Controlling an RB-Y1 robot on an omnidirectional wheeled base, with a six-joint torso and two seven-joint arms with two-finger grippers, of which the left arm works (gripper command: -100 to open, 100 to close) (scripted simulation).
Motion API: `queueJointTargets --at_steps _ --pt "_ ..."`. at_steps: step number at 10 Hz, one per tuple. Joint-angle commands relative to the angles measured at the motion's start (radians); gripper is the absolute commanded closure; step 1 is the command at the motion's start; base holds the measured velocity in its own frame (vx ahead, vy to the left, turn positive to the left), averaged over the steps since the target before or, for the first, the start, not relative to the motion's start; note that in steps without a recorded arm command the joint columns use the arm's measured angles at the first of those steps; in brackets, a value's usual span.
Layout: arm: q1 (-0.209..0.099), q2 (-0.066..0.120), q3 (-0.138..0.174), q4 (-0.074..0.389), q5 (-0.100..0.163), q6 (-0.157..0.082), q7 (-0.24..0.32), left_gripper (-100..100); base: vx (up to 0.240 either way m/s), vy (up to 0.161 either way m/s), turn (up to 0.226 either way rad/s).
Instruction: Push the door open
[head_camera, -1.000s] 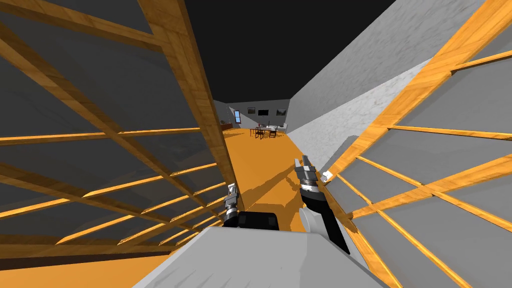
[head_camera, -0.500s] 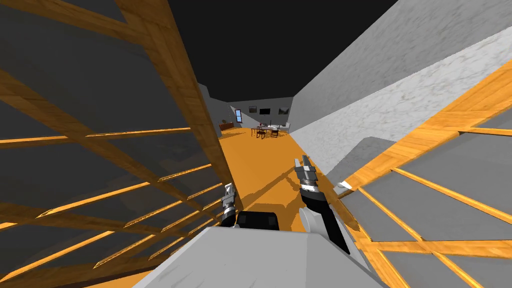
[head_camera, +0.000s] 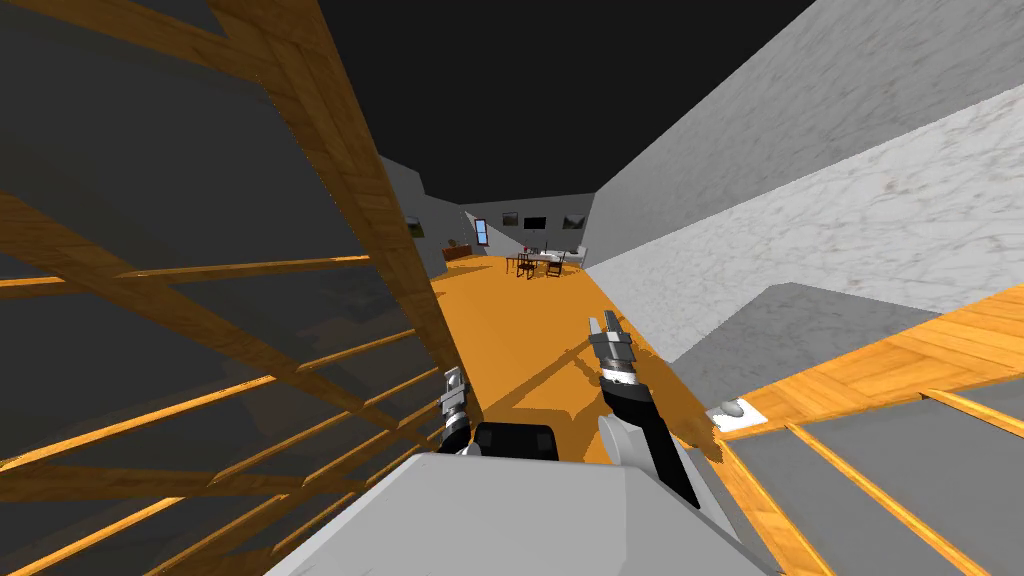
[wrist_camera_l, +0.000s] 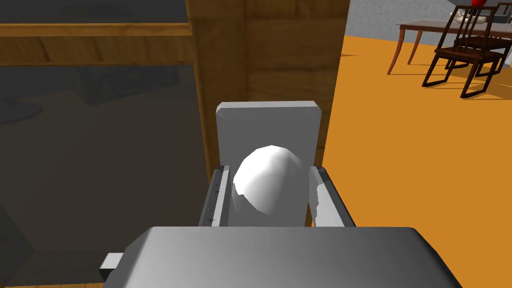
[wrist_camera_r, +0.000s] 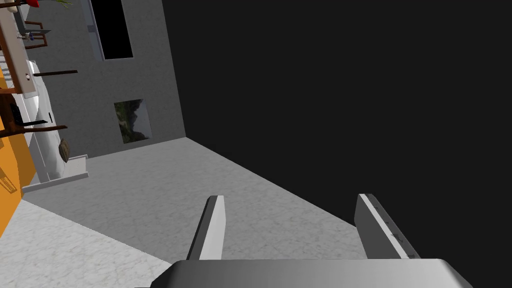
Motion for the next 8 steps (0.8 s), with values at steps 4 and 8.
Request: queueJointTargets --at_steps 4,8 --pt "-0.001 0.025 0.036 -0.005 0.029 -0.016 -0.009 100 0.162 0.018 0.038" --pt "0.001 0.021 0.078 -0.01 0.065 -0.031 -0.02 100 0.209 0.046 0.056"
